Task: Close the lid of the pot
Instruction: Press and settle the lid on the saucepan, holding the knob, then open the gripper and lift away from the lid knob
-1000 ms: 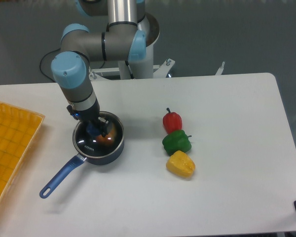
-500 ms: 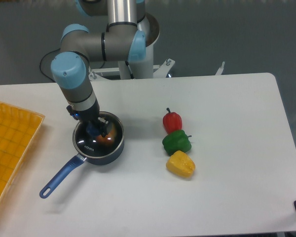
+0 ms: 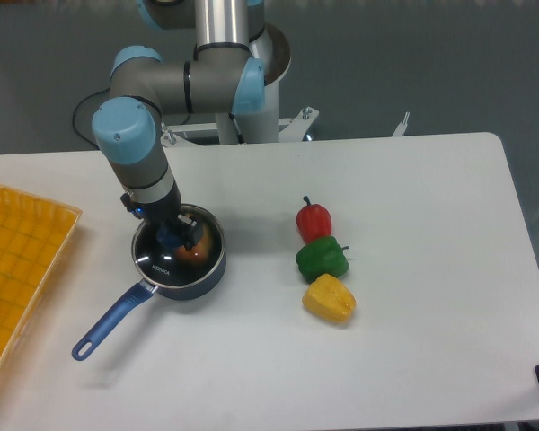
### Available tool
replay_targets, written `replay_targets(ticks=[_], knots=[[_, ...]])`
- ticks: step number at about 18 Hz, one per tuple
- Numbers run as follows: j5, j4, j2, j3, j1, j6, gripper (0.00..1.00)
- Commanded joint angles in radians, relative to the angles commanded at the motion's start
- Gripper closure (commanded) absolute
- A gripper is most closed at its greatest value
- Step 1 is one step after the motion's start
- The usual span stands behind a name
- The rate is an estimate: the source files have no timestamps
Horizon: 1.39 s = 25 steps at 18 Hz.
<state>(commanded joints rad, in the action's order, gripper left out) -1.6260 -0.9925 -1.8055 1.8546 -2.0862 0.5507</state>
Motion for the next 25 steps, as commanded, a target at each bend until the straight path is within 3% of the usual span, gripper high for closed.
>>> replay_targets(ticks=[2, 5, 15, 21, 25], knots=[[0.002, 0.0, 0.0, 0.0, 0.0, 0.002, 0.08], [0.002, 0.0, 0.003, -0.002, 0.0, 0.003, 0.02], [0.005, -0.012, 0.015, -0.029, -0.006, 0.012, 0.0], [0.009, -0.025, 0.064, -0.032, -0.011, 0.014, 0.0], [0.003, -0.023, 0.08, -0.048, -0.099, 0.046, 0.0]])
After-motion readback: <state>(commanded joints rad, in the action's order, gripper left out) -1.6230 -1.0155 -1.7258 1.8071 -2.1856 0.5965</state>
